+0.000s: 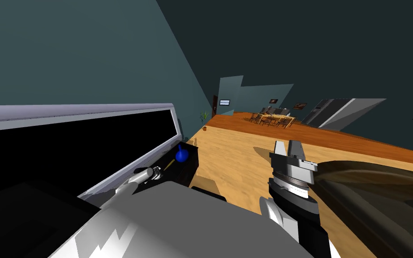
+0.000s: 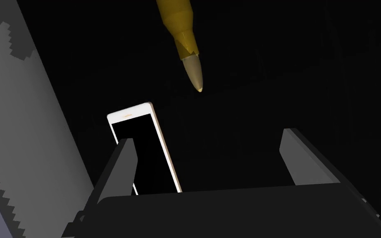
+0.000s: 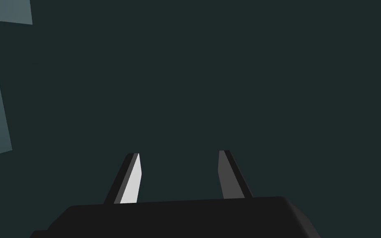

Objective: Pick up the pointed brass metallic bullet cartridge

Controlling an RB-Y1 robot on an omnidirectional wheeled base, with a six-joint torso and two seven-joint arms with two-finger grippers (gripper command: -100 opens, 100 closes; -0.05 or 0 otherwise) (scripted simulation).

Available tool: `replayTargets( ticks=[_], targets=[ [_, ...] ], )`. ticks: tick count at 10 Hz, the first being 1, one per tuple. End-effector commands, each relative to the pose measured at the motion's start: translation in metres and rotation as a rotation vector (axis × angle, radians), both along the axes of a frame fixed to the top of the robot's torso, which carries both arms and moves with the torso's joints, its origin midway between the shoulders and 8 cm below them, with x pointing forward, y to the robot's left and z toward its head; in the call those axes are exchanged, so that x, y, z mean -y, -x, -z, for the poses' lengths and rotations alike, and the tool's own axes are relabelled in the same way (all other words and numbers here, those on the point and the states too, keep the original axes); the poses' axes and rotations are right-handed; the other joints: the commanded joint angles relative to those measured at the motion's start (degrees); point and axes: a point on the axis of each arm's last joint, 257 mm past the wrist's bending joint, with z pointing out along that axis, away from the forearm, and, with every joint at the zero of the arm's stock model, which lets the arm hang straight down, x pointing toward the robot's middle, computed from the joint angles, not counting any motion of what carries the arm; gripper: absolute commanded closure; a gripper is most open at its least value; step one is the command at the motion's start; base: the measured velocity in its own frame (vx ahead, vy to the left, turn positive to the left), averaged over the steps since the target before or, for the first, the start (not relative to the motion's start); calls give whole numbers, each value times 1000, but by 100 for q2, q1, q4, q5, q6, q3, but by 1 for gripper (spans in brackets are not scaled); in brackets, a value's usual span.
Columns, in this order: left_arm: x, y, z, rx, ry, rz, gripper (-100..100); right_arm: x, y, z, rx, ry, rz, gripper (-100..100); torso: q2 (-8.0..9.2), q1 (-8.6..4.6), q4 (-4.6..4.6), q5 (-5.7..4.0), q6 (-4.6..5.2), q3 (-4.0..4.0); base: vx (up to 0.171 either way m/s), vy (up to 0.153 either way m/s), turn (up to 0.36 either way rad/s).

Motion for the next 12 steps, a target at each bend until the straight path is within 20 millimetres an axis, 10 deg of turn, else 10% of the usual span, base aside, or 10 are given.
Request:
replayTargets(
  ticks=[1, 12],
  targets=[
    [-1, 9, 5, -19, 48, -45, -100, 0, 0, 0, 0, 0, 0, 0, 0, 0, 0, 0, 0, 0, 71, 42, -158],
    [6, 84, 40, -154, 221, -254, -100, 0, 0, 0, 0, 0, 0, 0, -3, 1, -1, 1, -2, -2, 52, 40, -103]
  ],
)
